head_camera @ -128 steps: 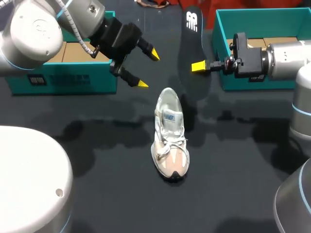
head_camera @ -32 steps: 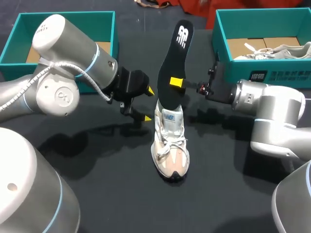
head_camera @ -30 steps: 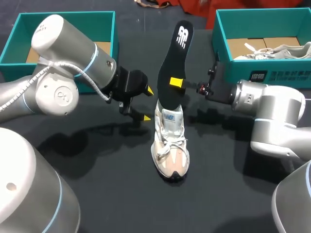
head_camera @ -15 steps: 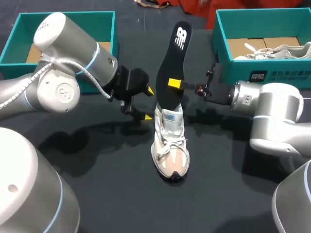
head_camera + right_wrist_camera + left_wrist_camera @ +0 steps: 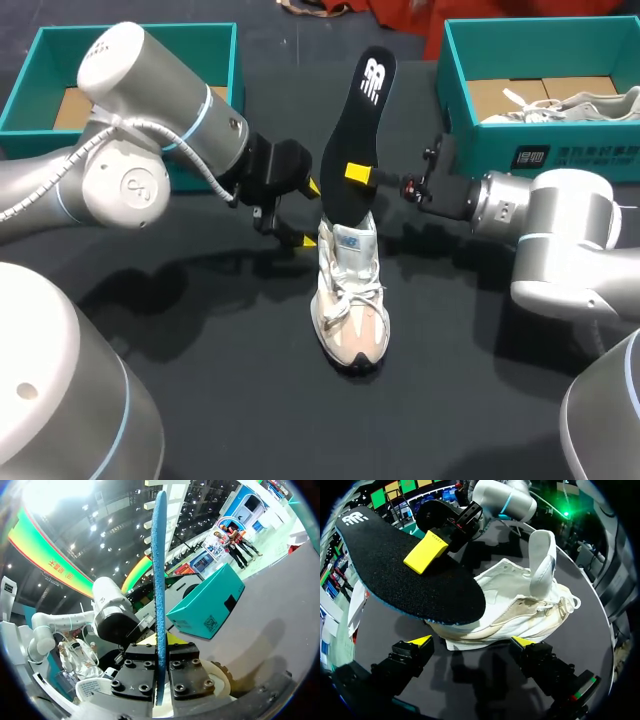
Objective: Take the shoe out of the shoebox, open the shoe tongue, remove and reinsert the insole, then place the shoe into the shoebox
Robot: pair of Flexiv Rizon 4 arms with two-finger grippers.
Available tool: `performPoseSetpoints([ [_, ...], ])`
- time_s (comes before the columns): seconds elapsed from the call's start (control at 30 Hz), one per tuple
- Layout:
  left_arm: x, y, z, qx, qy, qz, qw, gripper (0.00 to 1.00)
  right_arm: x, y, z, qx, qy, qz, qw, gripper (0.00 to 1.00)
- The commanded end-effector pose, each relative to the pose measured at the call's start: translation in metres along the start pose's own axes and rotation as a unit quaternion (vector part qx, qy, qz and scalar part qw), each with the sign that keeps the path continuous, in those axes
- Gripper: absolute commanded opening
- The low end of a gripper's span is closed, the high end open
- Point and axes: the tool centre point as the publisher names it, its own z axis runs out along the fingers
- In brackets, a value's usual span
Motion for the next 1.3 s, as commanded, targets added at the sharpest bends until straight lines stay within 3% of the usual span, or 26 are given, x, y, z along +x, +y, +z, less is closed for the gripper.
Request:
performPoseSetpoints([
  [0.03,-0.001,0.001,0.001,0.001,0.001,0.001,1.0,1.0,0.006,0.0,0.0,-0.007,-0.008,-0.008,1.0,0.0],
  [0.5,-0.001,0.001,0.001,0.001,0.001,0.001,1.0,1.0,-0.003,0.009,0.003,0.02,0.005,-0.035,0.999,0.0],
  [1.3,-0.001,0.001,0.001,0.001,0.001,0.001,1.0,1.0,-0.007,-0.016,-0.006,0.054,0.022,-0.064,0.996,0.0],
])
